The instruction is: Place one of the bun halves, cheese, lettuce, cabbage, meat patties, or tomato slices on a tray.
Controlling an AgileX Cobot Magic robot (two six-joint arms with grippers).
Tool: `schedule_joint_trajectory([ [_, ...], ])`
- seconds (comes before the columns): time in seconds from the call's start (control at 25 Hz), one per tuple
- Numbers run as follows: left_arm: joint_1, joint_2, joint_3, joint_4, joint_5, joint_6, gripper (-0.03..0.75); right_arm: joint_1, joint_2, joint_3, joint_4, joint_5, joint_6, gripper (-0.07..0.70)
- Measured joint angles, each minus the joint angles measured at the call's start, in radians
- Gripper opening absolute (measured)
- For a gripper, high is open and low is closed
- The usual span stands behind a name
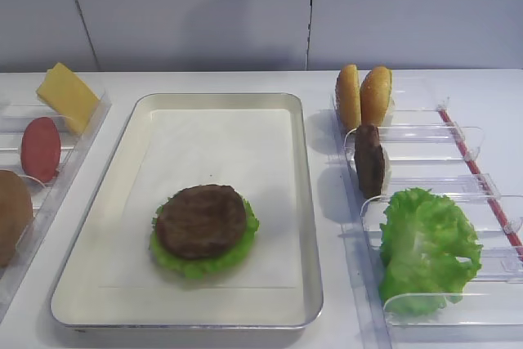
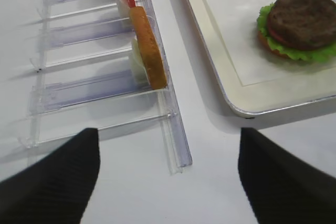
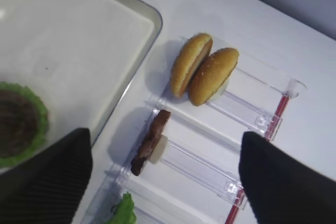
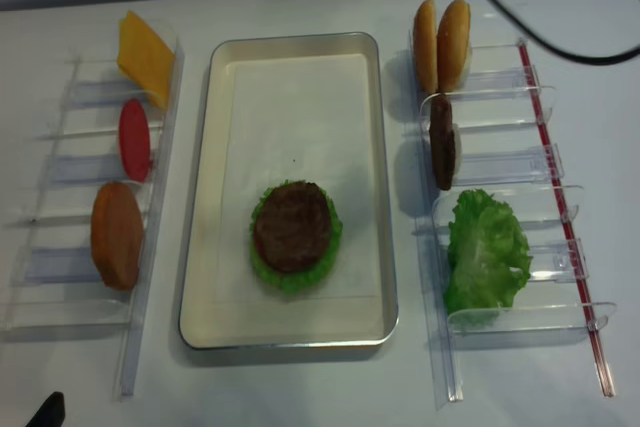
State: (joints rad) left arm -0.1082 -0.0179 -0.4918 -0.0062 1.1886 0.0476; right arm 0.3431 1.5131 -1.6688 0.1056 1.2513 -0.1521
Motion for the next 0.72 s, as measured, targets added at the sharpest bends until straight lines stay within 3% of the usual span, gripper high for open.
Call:
schedule_joint_trajectory([
  [0.16,0.0,0.0,0.0,0.0,0.0,0.0,0.512,-0.021,-0.117,0.049,0.045,0.002,-0.024,0.59],
  [0.28,0.0,0.0,0.0,0.0,0.0,0.0,0.512,-0.024,-0.223,0.173,0.052,0.002,-0.031,0.56],
  [0.72,0.0,0.0,0.0,0.0,0.0,0.0,0.512,-0.025,-0.661,0.668,0.044,-0.139,0.004,0.544],
])
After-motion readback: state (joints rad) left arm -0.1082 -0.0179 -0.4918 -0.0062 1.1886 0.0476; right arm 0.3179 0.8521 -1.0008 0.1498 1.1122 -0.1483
